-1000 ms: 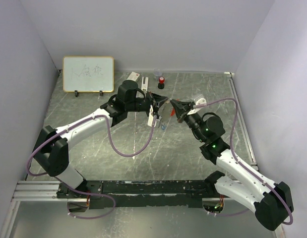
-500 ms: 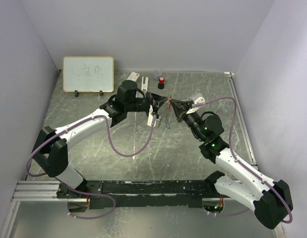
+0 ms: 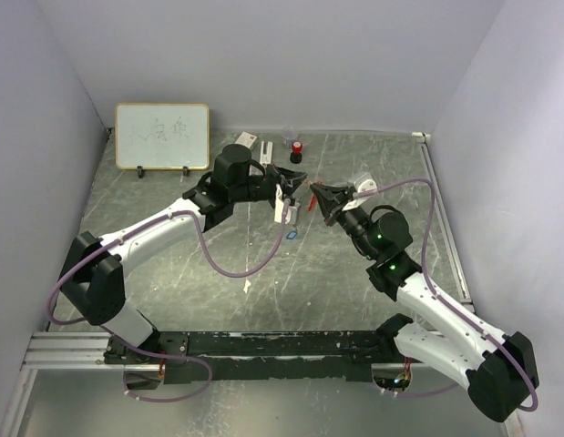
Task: Put the keys on the keyring
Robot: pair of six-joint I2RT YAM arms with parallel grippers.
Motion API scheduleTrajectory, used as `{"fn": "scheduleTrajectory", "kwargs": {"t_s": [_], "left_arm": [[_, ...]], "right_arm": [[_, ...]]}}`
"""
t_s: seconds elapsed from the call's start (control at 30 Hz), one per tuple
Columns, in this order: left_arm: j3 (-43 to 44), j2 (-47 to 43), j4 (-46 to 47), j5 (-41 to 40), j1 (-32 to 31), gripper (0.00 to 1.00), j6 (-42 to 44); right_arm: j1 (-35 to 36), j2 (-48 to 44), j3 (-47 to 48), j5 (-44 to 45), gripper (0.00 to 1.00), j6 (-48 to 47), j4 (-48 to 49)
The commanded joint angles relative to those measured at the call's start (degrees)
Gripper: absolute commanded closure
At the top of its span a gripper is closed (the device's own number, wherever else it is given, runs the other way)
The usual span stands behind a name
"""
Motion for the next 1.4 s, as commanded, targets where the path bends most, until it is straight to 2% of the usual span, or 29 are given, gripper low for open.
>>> {"fn": "scheduleTrajectory", "kwargs": {"t_s": [0.0, 0.53, 1.1, 1.37], "left_arm": [[1.91, -1.56, 4.43, -1.72, 0.14, 0.93, -3.5], [3.13, -1.72, 4.09, -3.17, 0.19, 0.93, -4.83], [11.34, -0.1, -12.18, -0.23, 0.18, 0.93, -4.31], [11.65, -0.27, -13.8, 0.37, 0.06, 0.93, -4.69]], "right_arm": [[-0.04, -1.57, 0.51, -0.94, 1.0, 0.22, 0.38], [-0.05, -1.71, 0.1, -0.76, 1.0, -0.17, -0.49], [-0.04, -1.89, 0.2, 2.8, 1.0, -0.94, -0.22], [-0.05, -1.43, 0.73, 2.58, 1.0, -0.99, 0.33]]}}
